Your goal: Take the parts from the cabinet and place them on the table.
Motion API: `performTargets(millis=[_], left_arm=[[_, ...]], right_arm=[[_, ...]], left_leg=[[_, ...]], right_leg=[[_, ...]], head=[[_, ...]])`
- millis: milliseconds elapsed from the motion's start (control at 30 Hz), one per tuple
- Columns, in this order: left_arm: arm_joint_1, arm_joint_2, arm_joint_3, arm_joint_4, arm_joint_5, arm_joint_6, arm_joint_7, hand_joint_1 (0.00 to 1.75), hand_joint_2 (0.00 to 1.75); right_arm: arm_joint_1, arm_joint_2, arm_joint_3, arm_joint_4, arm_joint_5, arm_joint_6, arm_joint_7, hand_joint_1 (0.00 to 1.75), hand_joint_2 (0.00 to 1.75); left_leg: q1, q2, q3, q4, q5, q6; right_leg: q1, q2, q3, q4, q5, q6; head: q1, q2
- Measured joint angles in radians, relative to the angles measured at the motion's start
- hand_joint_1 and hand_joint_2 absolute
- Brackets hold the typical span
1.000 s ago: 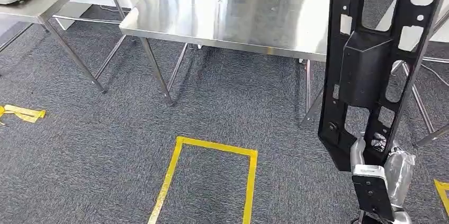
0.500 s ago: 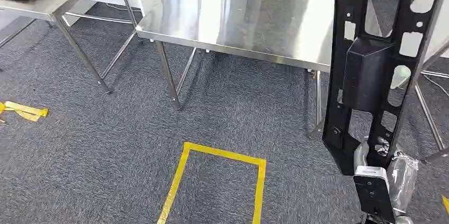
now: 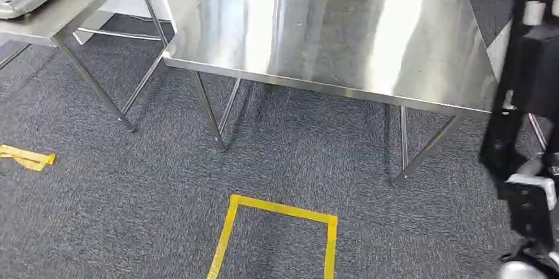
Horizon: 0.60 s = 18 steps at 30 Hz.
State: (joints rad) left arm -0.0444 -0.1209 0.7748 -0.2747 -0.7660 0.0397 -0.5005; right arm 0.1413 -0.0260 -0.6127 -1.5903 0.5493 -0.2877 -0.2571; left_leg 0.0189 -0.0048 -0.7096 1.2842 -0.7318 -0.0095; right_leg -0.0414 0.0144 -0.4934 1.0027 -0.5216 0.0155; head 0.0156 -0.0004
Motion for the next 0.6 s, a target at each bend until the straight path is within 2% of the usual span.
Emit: performTargets(millis=[33, 67, 100, 133, 167, 200, 267, 300, 333, 400, 433, 467, 500, 533, 567, 600], left_arm=[[-0.002, 0.002, 0.000, 0.001, -0.003, -0.002, -0.001, 0.00, 0.00], [-0.005, 0.004, 0.000, 0.002, -0.007, -0.002, 0.000, 0.00, 0.00], [-0.006, 0.005, 0.000, 0.004, -0.008, -0.004, 0.000, 0.00, 0.00], [-0.009, 0.006, 0.000, 0.008, -0.008, -0.008, 0.000, 0.00, 0.00], [-0.015, 0.008, 0.000, 0.008, -0.009, -0.012, 0.005, 0.00, 0.00], [-0.019, 0.008, 0.001, 0.008, -0.009, -0.011, 0.004, 0.00, 0.00], [-0.036, 0.009, 0.001, 0.008, -0.009, -0.011, 0.004, 0.00, 0.00], [-0.038, 0.008, 0.002, 0.008, -0.009, -0.011, 0.005, 0.00, 0.00], [-0.044, 0.010, 0.002, 0.008, -0.009, -0.011, 0.004, 0.00, 0.00], [-0.047, 0.010, 0.002, 0.008, -0.008, -0.011, 0.005, 0.00, 0.00], [-0.048, 0.010, 0.002, 0.008, -0.008, -0.011, 0.005, 0.00, 0.00], [-0.048, 0.010, 0.002, 0.009, -0.009, -0.013, 0.004, 0.00, 0.00], [-0.049, 0.008, 0.002, 0.010, -0.009, -0.014, 0.004, 0.00, 0.00], [-0.049, 0.007, 0.002, 0.011, -0.009, -0.014, 0.003, 0.00, 0.00], [-0.049, 0.007, 0.003, 0.013, -0.009, -0.014, 0.003, 0.00, 0.00], [-0.049, 0.006, 0.003, 0.013, -0.009, -0.014, 0.003, 0.00, 0.00]], right_arm=[[-0.014, -0.023, -0.020, 0.014, -0.002, -0.008, 0.006, 1.71, 1.75], [-0.026, -0.040, -0.033, 0.024, -0.003, -0.014, 0.008, 1.71, 1.75], [-0.033, -0.052, -0.040, 0.028, -0.005, -0.016, 0.008, 1.71, 1.75], [-0.043, -0.065, -0.044, 0.035, -0.008, -0.019, 0.009, 1.71, 1.75], [-0.047, -0.073, -0.048, 0.037, -0.008, -0.025, 0.009, 1.71, 1.75], [-0.054, -0.080, -0.050, 0.040, -0.006, -0.028, 0.009, 1.71, 1.75], [-0.066, -0.088, -0.049, 0.043, 0.002, -0.037, 0.007, 1.71, 1.75], [-0.066, -0.090, -0.049, 0.046, 0.004, -0.037, 0.006, 1.71, 1.75], [-0.072, -0.092, -0.044, 0.051, 0.007, -0.041, 0.003, 1.71, 1.75], [-0.076, -0.093, -0.041, 0.056, 0.005, -0.049, 0.001, 1.71, 1.75], [-0.077, -0.093, -0.040, 0.058, 0.005, -0.052, 0.000, 1.71, 1.75], [-0.077, -0.094, -0.039, 0.061, 0.005, -0.055, 0.000, 1.71, 1.75], [-0.077, -0.094, -0.038, 0.065, 0.003, -0.057, 0.000, 1.71, 1.75], [-0.077, -0.094, -0.037, 0.069, 0.003, -0.059, 0.000, 1.71, 1.75], [-0.079, -0.094, -0.035, 0.070, 0.003, -0.060, 0.000, 1.71, 1.75], [-0.082, -0.096, -0.033, 0.072, 0.003, -0.061, 0.000, 1.71, 1.75]], left_leg=[[0.008, 0.004, -0.007, -0.051, 0.023, -0.009], [0.017, 0.008, -0.004, -0.121, 0.106, -0.016], [0.023, 0.012, 0.000, -0.183, 0.224, -0.019], [0.020, 0.027, -0.007, -0.217, 0.321, -0.014], [0.015, 0.030, 0.002, -0.213, 0.324, -0.005], [0.011, 0.023, 0.015, -0.211, 0.335, 0.007], [0.005, 0.017, 0.023, -0.220, 0.330, 0.026], [0.010, 0.017, 0.034, -0.225, 0.328, 0.034], [0.003, 0.016, 0.049, -0.234, 0.317, 0.049], [-0.003, 0.014, 0.059, -0.238, 0.307, 0.060], [-0.008, 0.010, 0.066, -0.238, 0.298, 0.066], [-0.012, 0.005, 0.073, -0.238, 0.291, 0.069], [-0.017, 0.001, 0.083, -0.238, 0.283, 0.072], [-0.021, -0.003, 0.094, -0.238, 0.275, 0.073], [-0.025, -0.005, 0.108, -0.239, 0.267, 0.074], [-0.028, -0.007, 0.124, -0.239, 0.257, 0.075]], right_leg=[[-0.008, 0.001, 0.025, 0.000, -0.017, 0.010], [-0.016, 0.000, 0.044, 0.000, -0.035, 0.020], [-0.015, -0.001, 0.049, -0.002, -0.051, 0.031], [-0.017, 0.003, 0.083, 0.006, -0.070, 0.041], [-0.010, 0.003, 0.077, -0.006, -0.079, 0.052], [-0.009, 0.004, 0.088, -0.020, -0.084, 0.062], [-0.011, -0.001, 0.120, -0.050, -0.089, 0.079], [-0.018, -0.004, 0.122, -0.044, -0.092, 0.078], [-0.013, -0.010, 0.080, 0.036, -0.114, 0.070], [-0.007, -0.010, -0.017, 0.183, -0.156, 0.060], [0.000, -0.010, -0.084, 0.270, -0.175, 0.057], [0.004, -0.011, -0.127, 0.313, -0.172, 0.060], [0.009, -0.011, -0.154, 0.316, -0.150, 0.064], [0.013, -0.011, -0.161, 0.283, -0.114, 0.069], [0.018, -0.011, -0.154, 0.223, -0.065, 0.074], [0.023, -0.011, -0.134, 0.136, -0.005, 0.075]], head=[[0.000, 0.000], [0.000, 0.000], [-0.001, 0.000], [-0.007, 0.000], [-0.009, 0.000], [0.000, 0.000], [-0.002, 0.000], [0.005, 0.000], [0.008, 0.000], [0.010, 0.000], [0.011, 0.000], [0.011, 0.000], [0.011, 0.000], [0.011, 0.000], [0.011, 0.000], [0.012, 0.000]])
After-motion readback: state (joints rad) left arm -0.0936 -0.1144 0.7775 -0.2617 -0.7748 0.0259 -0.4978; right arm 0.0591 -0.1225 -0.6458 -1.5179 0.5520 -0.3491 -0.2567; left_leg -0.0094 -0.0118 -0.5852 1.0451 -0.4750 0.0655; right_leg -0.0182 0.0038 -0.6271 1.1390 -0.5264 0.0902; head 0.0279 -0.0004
